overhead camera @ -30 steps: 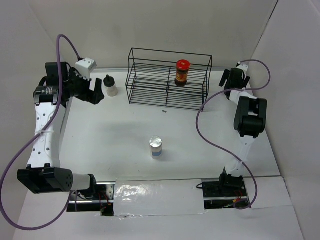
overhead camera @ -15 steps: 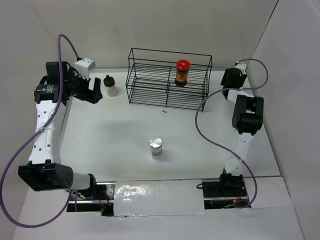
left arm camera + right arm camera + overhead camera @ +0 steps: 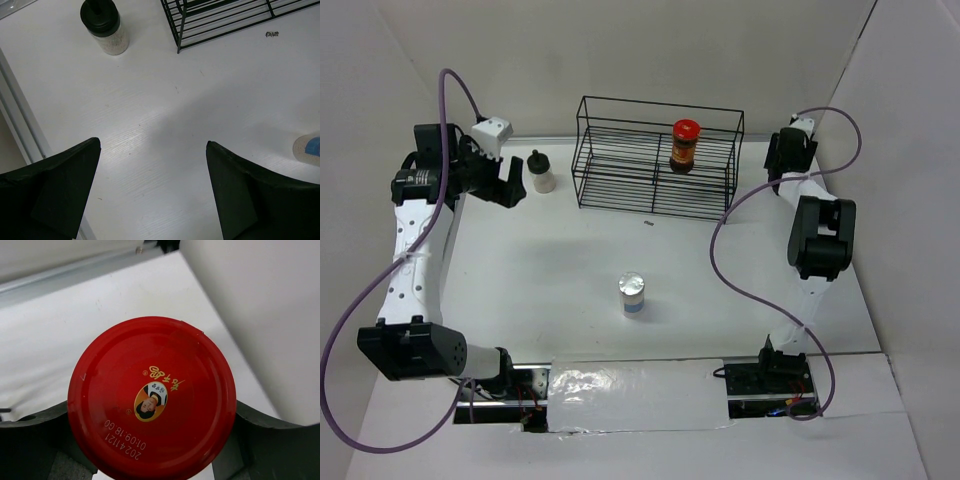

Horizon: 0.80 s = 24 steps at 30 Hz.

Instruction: Organize the condiment bottles

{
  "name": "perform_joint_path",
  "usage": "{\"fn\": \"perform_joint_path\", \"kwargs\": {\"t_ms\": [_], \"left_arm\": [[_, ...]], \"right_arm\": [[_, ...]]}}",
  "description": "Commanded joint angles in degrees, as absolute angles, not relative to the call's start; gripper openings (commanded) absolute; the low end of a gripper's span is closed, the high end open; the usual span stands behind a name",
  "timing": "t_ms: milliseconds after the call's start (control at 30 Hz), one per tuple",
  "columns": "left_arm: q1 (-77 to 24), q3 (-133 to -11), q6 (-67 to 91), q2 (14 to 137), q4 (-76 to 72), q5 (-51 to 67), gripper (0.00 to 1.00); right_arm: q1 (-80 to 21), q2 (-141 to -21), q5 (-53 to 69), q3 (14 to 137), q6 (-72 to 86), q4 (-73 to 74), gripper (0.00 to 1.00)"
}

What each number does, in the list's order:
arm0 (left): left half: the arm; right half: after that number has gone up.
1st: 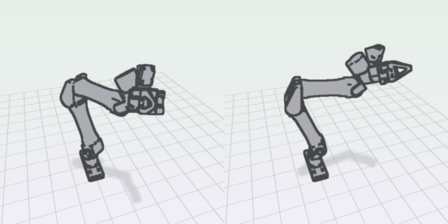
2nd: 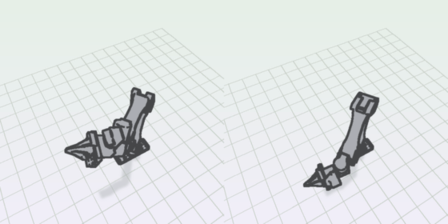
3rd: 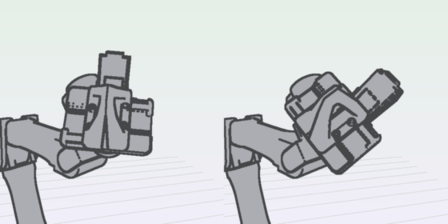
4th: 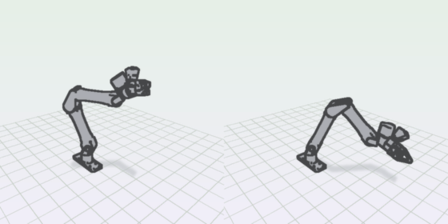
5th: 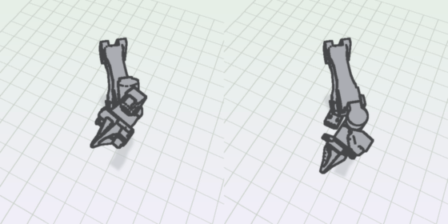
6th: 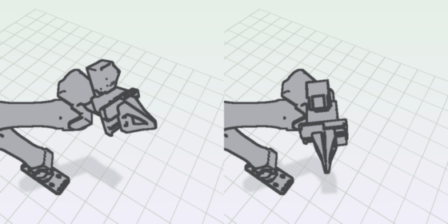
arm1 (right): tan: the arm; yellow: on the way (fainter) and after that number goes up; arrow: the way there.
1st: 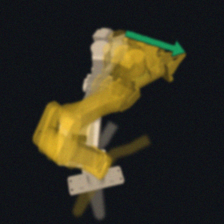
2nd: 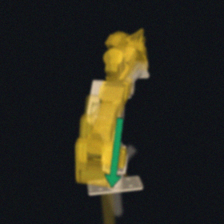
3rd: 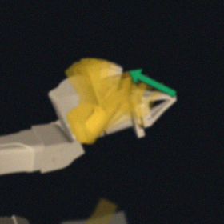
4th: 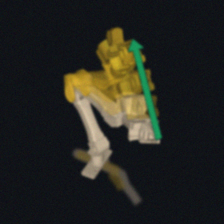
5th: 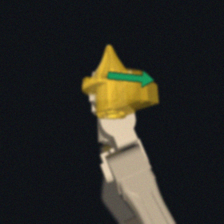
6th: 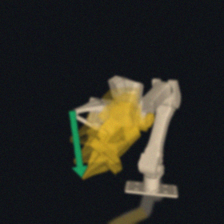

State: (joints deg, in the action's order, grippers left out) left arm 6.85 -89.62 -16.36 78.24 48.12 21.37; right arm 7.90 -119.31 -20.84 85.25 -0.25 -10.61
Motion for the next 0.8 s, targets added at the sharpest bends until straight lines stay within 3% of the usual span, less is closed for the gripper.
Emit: {"fn": "perform_joint_path", "kwargs": {"t_ms": [0, 100, 267, 500, 767], "left_arm": [[7.12, -88.6, -16.26, 77.87, 44.83, 23.38, 0.99], [7.29, -87.37, -15.47, 77.61, 43.42, 23.73, 0.99], [7.47, -87.1, -12.84, 78.57, 41.84, 24.61, 0.99], [7.38, -86.66, -10.02, 79.98, 40.34, 25.66, 0.99], [7.47, -85.78, -10.28, 79.63, 39.38, 25.93, 0.99]], "right_arm": [[3.88, -106.01, -28.7, 93.76, -5.78, -12.41, 0.13], [0.27, -102.85, -34.09, 97.55, -8.96, -8.54, 0.12], [-5.0, -95.55, -24.54, 99.05, -9.92, -4.75, 0.12], [-12.56, -90.35, -22.77, 99.84, -12.92, 0.87, 0.1], [-15.03, -87.19, -9.41, 89.22, -9.23, 0.62, 0.06]]}}
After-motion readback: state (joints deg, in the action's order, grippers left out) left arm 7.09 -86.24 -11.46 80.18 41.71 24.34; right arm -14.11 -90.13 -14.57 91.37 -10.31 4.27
